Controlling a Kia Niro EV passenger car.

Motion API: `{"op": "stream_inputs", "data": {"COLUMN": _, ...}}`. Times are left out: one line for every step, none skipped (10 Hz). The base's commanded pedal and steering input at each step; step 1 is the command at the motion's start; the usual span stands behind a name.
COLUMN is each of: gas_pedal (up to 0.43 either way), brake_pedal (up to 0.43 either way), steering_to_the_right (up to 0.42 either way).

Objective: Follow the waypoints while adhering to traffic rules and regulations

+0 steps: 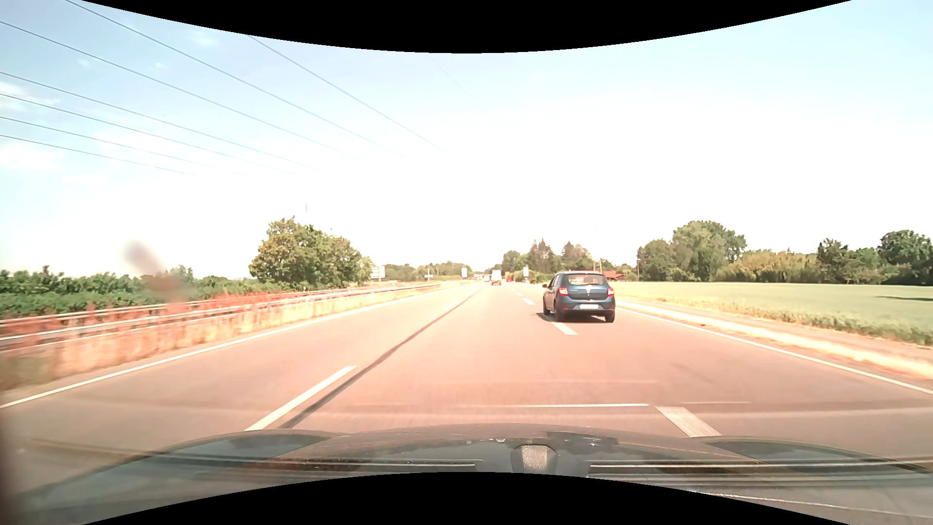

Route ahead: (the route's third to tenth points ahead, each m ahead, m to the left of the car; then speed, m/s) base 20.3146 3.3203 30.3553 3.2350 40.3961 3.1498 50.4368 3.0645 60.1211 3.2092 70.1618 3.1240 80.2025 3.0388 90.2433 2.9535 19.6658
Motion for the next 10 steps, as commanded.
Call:
{"op": "stream_inputs", "data": {"gas_pedal": 0.0, "brake_pedal": 0.0, "steering_to_the_right": -0.003}}
{"op": "stream_inputs", "data": {"gas_pedal": 0.0, "brake_pedal": 0.0, "steering_to_the_right": -0.003}}
{"op": "stream_inputs", "data": {"gas_pedal": 0.0, "brake_pedal": 0.0, "steering_to_the_right": -0.003}}
{"op": "stream_inputs", "data": {"gas_pedal": 0.0, "brake_pedal": 0.0, "steering_to_the_right": -0.003}}
{"op": "stream_inputs", "data": {"gas_pedal": 0.0, "brake_pedal": 0.0, "steering_to_the_right": -0.003}}
{"op": "stream_inputs", "data": {"gas_pedal": 0.0, "brake_pedal": 0.0, "steering_to_the_right": -0.003}}
{"op": "stream_inputs", "data": {"gas_pedal": 0.0, "brake_pedal": 0.0, "steering_to_the_right": -0.003}}
{"op": "stream_inputs", "data": {"gas_pedal": 0.0, "brake_pedal": 0.0, "steering_to_the_right": -0.003}}
{"op": "stream_inputs", "data": {"gas_pedal": 0.0, "brake_pedal": 0.0, "steering_to_the_right": -0.003}}
{"op": "stream_inputs", "data": {"gas_pedal": 0.0, "brake_pedal": 0.0, "steering_to_the_right": -0.003}}
